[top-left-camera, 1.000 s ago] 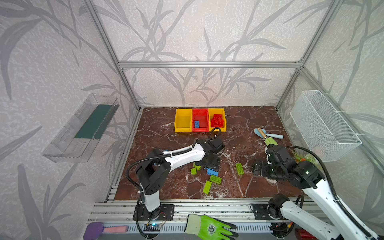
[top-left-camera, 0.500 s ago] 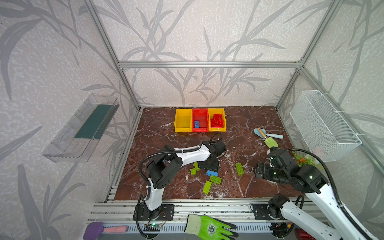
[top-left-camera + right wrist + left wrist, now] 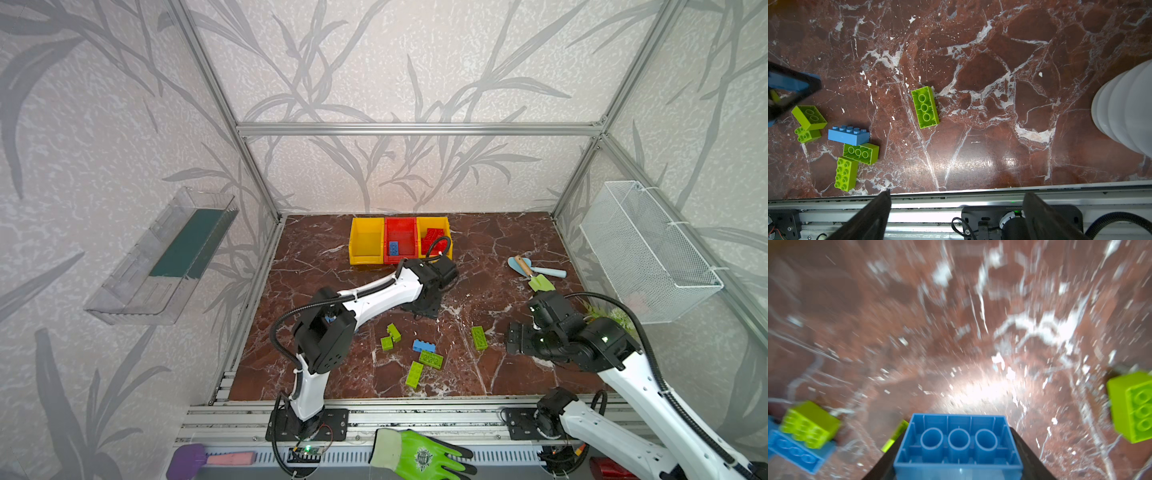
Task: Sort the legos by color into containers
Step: 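Carry the blue brick with the left gripper into the red bin and release, then reach the left gripper to the pile and grasp a blue brick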
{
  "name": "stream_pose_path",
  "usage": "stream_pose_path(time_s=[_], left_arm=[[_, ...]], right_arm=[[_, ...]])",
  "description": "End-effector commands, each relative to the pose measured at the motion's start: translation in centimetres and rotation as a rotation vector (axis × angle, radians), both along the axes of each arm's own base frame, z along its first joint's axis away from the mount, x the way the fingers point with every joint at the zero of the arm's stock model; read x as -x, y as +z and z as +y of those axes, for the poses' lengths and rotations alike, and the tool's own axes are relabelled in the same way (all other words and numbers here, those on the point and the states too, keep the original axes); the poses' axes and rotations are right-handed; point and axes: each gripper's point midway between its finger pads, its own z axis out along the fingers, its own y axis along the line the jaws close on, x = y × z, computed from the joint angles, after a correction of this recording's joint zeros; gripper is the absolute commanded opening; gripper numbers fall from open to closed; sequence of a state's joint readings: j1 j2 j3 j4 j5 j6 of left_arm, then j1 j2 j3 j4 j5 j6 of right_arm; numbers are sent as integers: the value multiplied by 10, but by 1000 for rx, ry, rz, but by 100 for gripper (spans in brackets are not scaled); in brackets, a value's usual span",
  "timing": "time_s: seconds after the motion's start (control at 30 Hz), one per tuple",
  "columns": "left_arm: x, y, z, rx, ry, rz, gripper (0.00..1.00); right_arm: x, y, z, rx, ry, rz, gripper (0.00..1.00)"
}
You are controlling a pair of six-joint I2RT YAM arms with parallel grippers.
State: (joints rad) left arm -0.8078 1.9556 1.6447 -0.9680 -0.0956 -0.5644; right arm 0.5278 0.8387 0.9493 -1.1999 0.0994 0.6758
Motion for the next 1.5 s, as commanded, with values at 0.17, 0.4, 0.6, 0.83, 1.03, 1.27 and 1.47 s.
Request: stream_pose_path(time_s=[0.17, 0.4, 0.6, 0.83, 1.03, 1.27, 1.47], left_arm=[[-123, 44, 60, -51, 131, -162, 37], [-197, 47, 52, -41, 144, -249, 39], [-231, 34, 50, -9, 172, -309, 40], [-245, 29, 49, 40, 185, -324, 64], [-248, 32, 50, 57, 180, -332, 89], [-229, 45, 50, 96, 177, -277, 90], [-171, 34, 44, 193, 167, -113, 90]], right_arm=[[-36, 21, 16, -6, 15, -78, 99], [-48, 28, 16, 11, 0, -88, 99], [-50, 37, 9, 33, -30, -101, 99], [-49, 44, 2, 37, -77, -124, 99], [-54, 45, 6, 11, -94, -133, 99], [-62, 49, 10, 33, -79, -125, 99], [-56, 49, 8, 31, -108, -93, 99]])
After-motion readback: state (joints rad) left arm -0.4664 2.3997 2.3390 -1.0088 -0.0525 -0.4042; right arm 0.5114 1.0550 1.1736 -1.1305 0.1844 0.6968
